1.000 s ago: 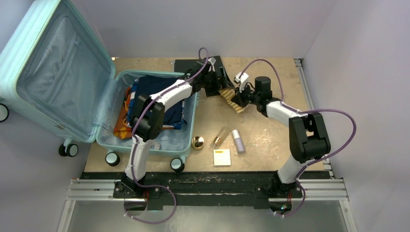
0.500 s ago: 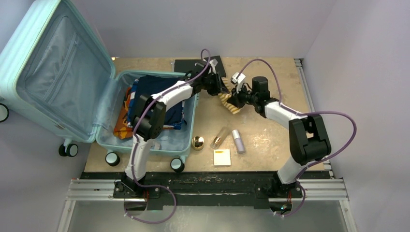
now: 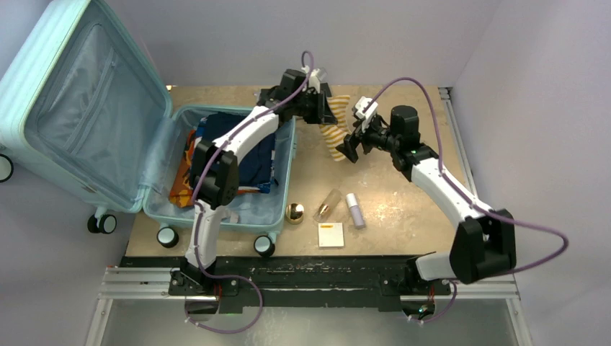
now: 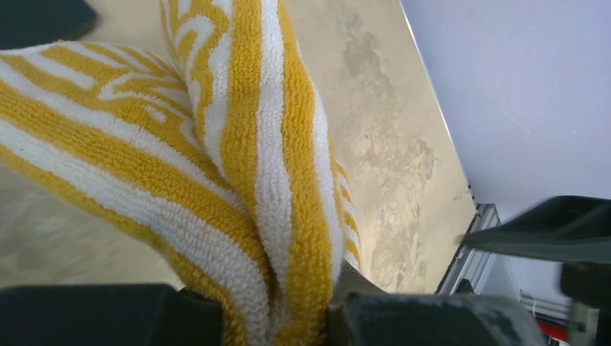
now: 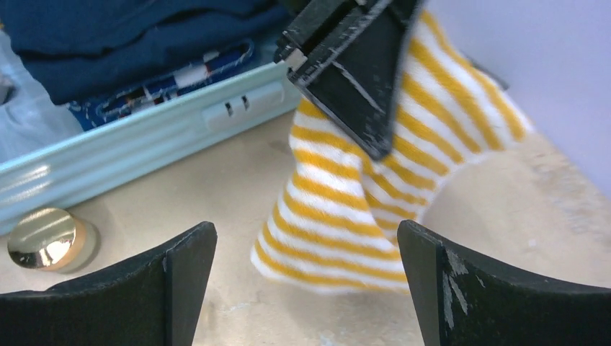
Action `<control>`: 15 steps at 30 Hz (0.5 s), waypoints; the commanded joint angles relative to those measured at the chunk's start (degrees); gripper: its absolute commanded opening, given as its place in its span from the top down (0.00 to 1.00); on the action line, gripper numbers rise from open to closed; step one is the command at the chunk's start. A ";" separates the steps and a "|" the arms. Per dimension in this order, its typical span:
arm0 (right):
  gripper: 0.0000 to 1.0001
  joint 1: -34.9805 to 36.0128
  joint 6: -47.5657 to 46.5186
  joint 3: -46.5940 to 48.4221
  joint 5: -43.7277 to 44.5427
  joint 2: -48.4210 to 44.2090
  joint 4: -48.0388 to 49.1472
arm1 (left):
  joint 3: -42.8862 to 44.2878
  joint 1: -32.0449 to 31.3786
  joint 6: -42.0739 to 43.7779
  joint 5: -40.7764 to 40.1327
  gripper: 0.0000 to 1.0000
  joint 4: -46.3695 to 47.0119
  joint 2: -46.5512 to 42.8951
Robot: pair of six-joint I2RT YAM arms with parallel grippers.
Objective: Pack the luggage
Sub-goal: Pick up the clothes from the corner of the board, then place the clothes in the luggage.
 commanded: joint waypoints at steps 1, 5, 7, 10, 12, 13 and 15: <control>0.01 -0.32 0.03 -0.90 4.12 -7.32 -0.70 | -0.41 6.54 5.77 -0.02 1.00 -3.99 -6.85; 0.01 -0.45 1.28 -4.22 6.85 -12.16 1.93 | -3.35 15.07 2.81 -0.94 1.00 -3.59 -9.49; 0.01 -0.45 2.11 -5.37 7.46 -13.41 3.28 | -3.60 20.07 0.30 0.66 1.00 -2.49 -9.90; 0.01 -0.45 2.52 -5.67 7.63 -13.47 3.79 | -3.04 26.66 -2.28 1.84 1.00 -1.78 -10.24; 0.01 -0.45 2.55 -5.56 7.72 -13.03 3.72 | -3.86 29.48 -3.68 1.99 1.00 -1.77 -10.90; 0.01 -0.45 2.56 -5.59 7.83 -12.98 3.75 | -4.94 30.67 -4.53 2.63 1.00 -1.15 -11.42; 0.01 -0.45 2.54 -5.81 7.94 -13.11 4.07 | -7.54 33.08 -6.09 3.75 1.00 -0.58 -12.65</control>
